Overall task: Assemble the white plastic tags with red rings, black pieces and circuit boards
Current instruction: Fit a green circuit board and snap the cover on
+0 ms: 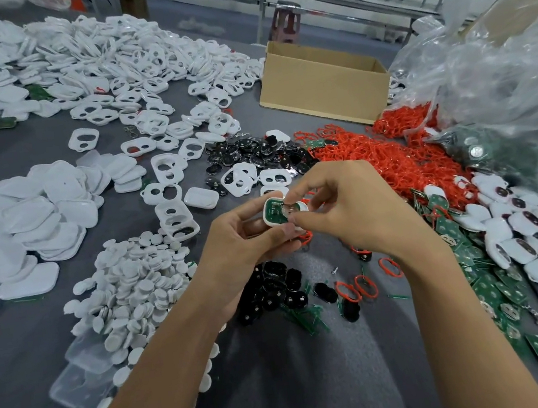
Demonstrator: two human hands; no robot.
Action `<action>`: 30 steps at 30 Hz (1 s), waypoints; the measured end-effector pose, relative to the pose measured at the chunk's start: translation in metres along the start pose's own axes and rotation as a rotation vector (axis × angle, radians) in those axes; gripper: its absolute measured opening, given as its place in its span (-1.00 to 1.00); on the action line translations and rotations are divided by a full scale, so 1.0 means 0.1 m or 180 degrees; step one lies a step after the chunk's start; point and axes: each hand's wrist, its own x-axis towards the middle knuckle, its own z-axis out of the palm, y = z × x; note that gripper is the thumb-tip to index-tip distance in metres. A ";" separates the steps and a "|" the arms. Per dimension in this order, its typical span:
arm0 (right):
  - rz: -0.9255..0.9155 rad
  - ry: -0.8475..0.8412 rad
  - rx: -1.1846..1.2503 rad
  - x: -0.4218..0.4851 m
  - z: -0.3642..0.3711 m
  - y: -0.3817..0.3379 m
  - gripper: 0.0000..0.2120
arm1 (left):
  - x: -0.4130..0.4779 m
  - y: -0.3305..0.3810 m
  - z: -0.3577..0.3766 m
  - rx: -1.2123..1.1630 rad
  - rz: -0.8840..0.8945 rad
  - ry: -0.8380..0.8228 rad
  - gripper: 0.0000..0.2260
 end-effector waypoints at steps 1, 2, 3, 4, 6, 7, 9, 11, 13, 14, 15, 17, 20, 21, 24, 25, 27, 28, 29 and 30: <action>0.0019 0.0008 0.0000 0.00 0.00 0.00 -0.90 | 0.00 0.00 0.00 -0.0003 -0.0002 -0.0009 -0.47; 0.0039 0.0011 0.0003 0.00 0.00 0.00 -0.90 | 0.00 0.00 0.00 -0.0005 -0.0002 -0.0020 -0.47; 0.0063 0.0002 0.0005 0.00 -0.01 0.00 -0.90 | 0.00 0.00 0.00 -0.0003 0.0002 -0.0027 -0.47; 0.0086 -0.0014 0.0002 0.00 -0.01 0.01 -0.90 | 0.00 0.00 0.00 0.0009 0.0004 -0.0029 -0.47; 0.0112 -0.0045 -0.0027 0.00 -0.02 0.01 -0.89 | 0.00 0.00 0.00 0.0063 0.0002 -0.0015 -0.47; 0.0116 -0.0056 -0.0038 0.00 -0.02 0.01 -0.89 | 0.00 -0.01 0.00 0.0086 -0.0001 -0.0004 -0.47; 0.0117 -0.0077 -0.0066 0.00 -0.02 0.01 -0.89 | 0.00 0.00 -0.01 0.0095 -0.0011 0.0032 -0.50; 0.0111 -0.0078 -0.0114 0.00 0.00 0.01 -0.89 | 0.00 0.00 0.00 0.0092 -0.0030 0.0082 -0.58; 0.0104 -0.0063 -0.0115 0.00 0.02 0.01 -0.90 | 0.01 0.00 0.01 0.0115 -0.0067 0.0159 -0.74; 0.0104 -0.0075 -0.0121 0.01 0.03 0.01 -0.90 | 0.01 -0.01 0.01 0.0148 -0.0084 0.0220 -0.83; 0.0105 -0.0106 -0.0148 0.01 0.05 0.01 -0.90 | 0.01 -0.01 0.01 0.0208 -0.0093 0.0288 -0.86; 0.0096 -0.0204 -0.0224 0.02 0.10 -0.01 -0.88 | 0.02 -0.03 0.00 0.0386 -0.0109 0.0434 -0.84; 0.0099 -0.0368 -0.0296 0.03 0.16 -0.02 -0.88 | 0.03 -0.05 -0.02 0.0511 -0.0167 0.0654 -0.84; 0.0119 -0.0453 -0.0300 0.04 0.15 -0.02 -0.89 | 0.03 -0.05 -0.01 0.0501 -0.0200 0.0703 -0.85; 0.0166 -0.0407 -0.0265 0.14 0.09 -0.06 -0.96 | 0.03 -0.04 -0.01 0.0506 -0.0246 0.0837 -0.87; 0.0156 -0.0157 -0.0271 0.22 0.10 -0.10 -0.95 | 0.03 -0.04 -0.01 0.0486 -0.0256 0.0879 -0.88; 0.0028 0.0268 -0.0291 0.42 0.19 -0.24 -0.91 | 0.04 -0.05 -0.03 0.0496 -0.0214 0.0905 -0.87; -0.0053 0.0234 -0.0333 0.54 0.27 -0.34 -0.88 | 0.04 -0.06 -0.05 0.0513 -0.0181 0.0921 -0.86; -0.0109 0.0017 -0.0417 0.65 0.37 -0.42 -0.86 | 0.04 -0.05 -0.05 0.0515 -0.0167 0.0941 -0.85; -0.0134 -0.0279 -0.0530 0.76 0.49 -0.49 -0.83 | 0.04 -0.07 -0.07 0.0542 -0.0146 0.0919 -0.85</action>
